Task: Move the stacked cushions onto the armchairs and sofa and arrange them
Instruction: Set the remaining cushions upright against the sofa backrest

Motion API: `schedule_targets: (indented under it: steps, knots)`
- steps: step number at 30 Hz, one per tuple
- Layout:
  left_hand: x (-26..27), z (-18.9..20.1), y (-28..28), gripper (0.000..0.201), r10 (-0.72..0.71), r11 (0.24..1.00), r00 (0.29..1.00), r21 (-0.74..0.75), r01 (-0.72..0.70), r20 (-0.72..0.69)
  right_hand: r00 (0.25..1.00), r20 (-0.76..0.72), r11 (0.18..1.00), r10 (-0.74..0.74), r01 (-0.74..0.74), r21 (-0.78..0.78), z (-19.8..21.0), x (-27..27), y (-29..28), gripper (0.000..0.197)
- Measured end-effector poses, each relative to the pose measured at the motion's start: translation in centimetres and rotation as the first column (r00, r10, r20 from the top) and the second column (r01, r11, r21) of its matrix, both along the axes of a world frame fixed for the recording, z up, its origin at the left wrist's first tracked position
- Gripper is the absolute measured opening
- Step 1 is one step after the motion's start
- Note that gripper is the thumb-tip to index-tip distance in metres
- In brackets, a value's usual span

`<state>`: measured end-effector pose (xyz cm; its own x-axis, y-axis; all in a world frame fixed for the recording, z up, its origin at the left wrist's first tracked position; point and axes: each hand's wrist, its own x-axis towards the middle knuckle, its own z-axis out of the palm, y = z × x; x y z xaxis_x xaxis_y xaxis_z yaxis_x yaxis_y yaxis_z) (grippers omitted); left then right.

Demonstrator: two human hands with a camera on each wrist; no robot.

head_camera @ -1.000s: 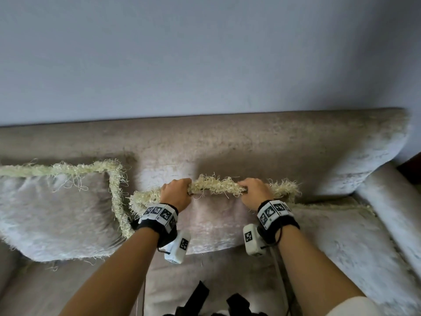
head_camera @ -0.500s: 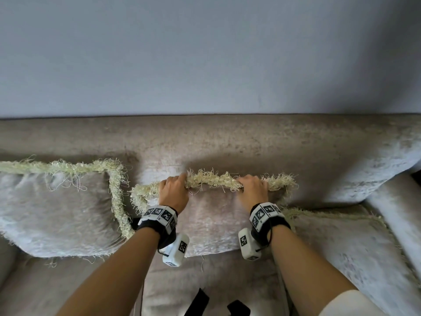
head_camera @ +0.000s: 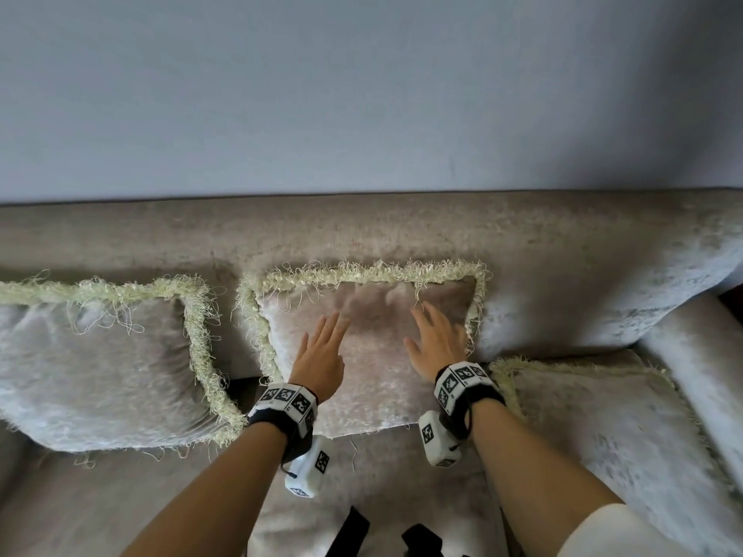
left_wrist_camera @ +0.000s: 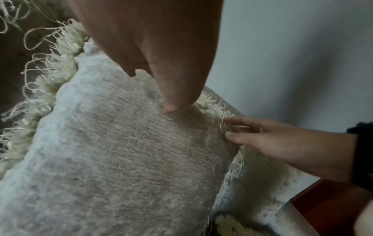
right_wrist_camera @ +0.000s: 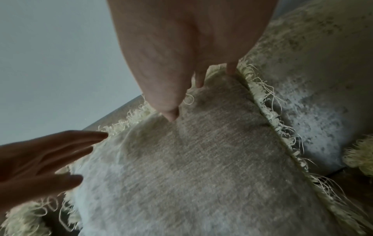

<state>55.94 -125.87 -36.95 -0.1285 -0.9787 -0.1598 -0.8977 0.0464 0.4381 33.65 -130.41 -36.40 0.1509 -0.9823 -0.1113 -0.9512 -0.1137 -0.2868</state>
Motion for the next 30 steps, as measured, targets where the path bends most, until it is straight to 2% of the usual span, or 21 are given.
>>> schedule_targets:
  steps: [4,8,11,14,16,19,21,24,26,28,29,30]
  knots:
    - [0.0,-0.5,-0.4,0.064,-0.029,0.999,0.998,-0.014,0.030,0.053,0.996,-0.031,0.997,0.080,-0.080,-0.002,-0.6,0.5,0.6,0.061]
    - [-0.8,-1.0,-0.3,0.059,-0.039,0.991,0.995,-0.123,0.050,0.092,0.988,-0.012,0.987,0.156,-0.157,-0.040,-1.2,1.5,1.7,0.061]
    - [-1.0,-1.9,0.1,0.059,0.012,0.971,0.980,-0.235,0.036,0.199,0.983,0.073,0.985,0.168,-0.164,-0.061,-1.8,2.5,2.2,0.060]
    - [-0.2,-3.1,0.3,0.060,0.082,0.966,0.972,-0.256,-0.024,0.220,0.977,0.118,0.983,0.175,-0.167,-0.074,-3.0,4.0,2.3,0.061]
    - [0.6,-4.1,0.2,0.060,0.083,0.965,0.963,-0.262,-0.014,0.257,0.966,0.101,0.968,0.237,-0.226,-0.108,-4.3,5.0,2.1,0.060]
    - [1.0,-5.8,-0.1,0.060,-0.087,0.959,0.911,-0.215,0.187,0.403,0.937,0.064,0.931,0.343,-0.330,-0.153,-6.6,5.7,1.8,0.057]
    - [0.7,-6.4,-0.5,0.063,-0.190,0.944,0.880,-0.166,0.286,0.436,0.928,0.060,0.924,0.369,-0.359,-0.135,-7.9,5.7,1.7,0.058]
    - [0.7,-7.5,-1.2,0.068,-0.237,0.936,0.849,-0.123,0.330,0.472,0.916,-0.055,0.910,0.399,-0.402,-0.104,-9.8,4.0,0.5,0.062]
    - [1.7,-7.8,-1.8,0.072,-0.140,0.969,0.875,-0.116,0.216,0.464,0.950,-0.147,0.953,0.277,-0.291,-0.089,-10.3,1.4,-1.2,0.063]
    - [3.6,-8.3,-2.1,0.068,0.154,0.984,0.915,-0.146,-0.106,0.374,0.990,-0.137,0.999,-0.025,0.021,-0.030,-11.0,-2.2,-2.9,0.063]
    - [4.5,-8.3,-2.2,0.066,0.340,0.940,0.897,-0.119,-0.319,0.282,0.976,-0.085,0.979,-0.202,0.204,0.027,-11.3,-3.8,-3.3,0.063]
    - [5.2,-8.1,-2.2,0.066,0.501,0.865,0.846,-0.070,-0.497,0.181,0.930,-0.015,0.927,-0.366,0.366,0.076,-11.5,-5.1,-3.4,0.064]
